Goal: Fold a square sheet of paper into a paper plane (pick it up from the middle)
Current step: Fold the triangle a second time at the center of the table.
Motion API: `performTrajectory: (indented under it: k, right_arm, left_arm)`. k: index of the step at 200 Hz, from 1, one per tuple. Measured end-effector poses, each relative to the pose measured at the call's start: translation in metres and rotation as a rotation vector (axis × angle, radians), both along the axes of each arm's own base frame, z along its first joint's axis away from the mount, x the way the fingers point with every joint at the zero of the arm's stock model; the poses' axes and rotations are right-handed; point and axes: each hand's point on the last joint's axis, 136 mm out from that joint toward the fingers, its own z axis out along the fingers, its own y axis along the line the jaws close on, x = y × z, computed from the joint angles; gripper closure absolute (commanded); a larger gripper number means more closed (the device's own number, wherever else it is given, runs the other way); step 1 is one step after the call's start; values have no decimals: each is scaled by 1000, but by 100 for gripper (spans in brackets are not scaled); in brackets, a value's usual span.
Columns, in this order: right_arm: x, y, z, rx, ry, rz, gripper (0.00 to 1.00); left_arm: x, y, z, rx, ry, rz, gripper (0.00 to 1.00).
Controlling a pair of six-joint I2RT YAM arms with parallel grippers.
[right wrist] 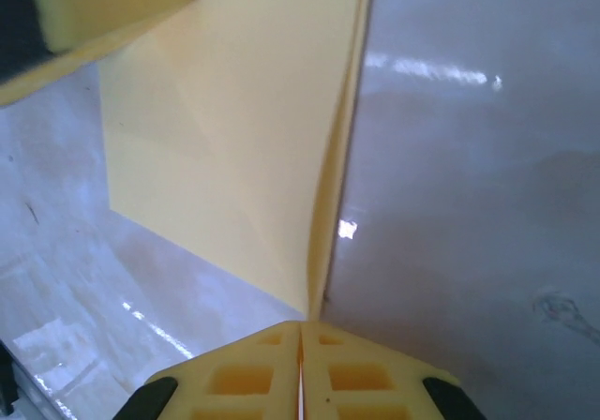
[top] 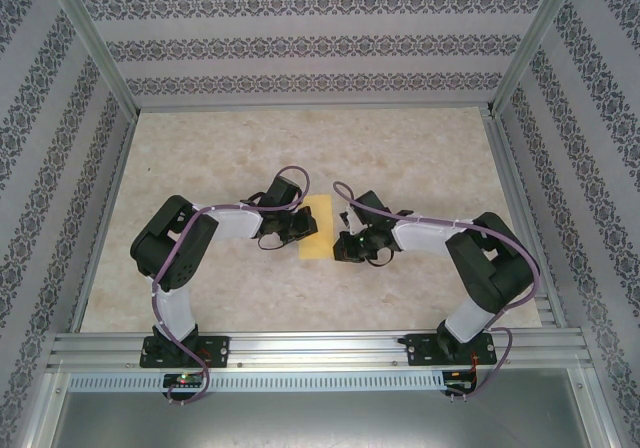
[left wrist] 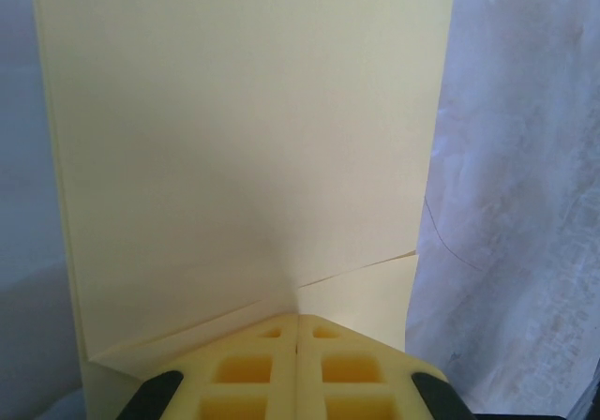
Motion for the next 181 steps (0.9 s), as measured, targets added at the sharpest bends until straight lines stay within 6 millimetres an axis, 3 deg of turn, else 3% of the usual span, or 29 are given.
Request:
performTrajectory:
  k: [33, 57, 106, 152, 181]
  right_arm:
    - [35, 24, 29, 47, -67, 1, 94]
    - [49, 34, 24, 48, -67, 1, 98]
    - [44, 32, -8, -1, 5, 3, 100]
    - [41, 31, -9, 24, -17, 5, 100]
    - [26, 21, -10, 47, -48, 7, 98]
  left_arm:
    - [0, 0, 0, 0, 0, 0, 95]
    - [0, 0, 0, 0, 0, 0, 95]
    - [0, 0, 0, -1, 1, 0, 96]
    - [0, 0, 0, 0, 0, 0, 96]
    - [0, 0, 0, -1, 0, 0, 96]
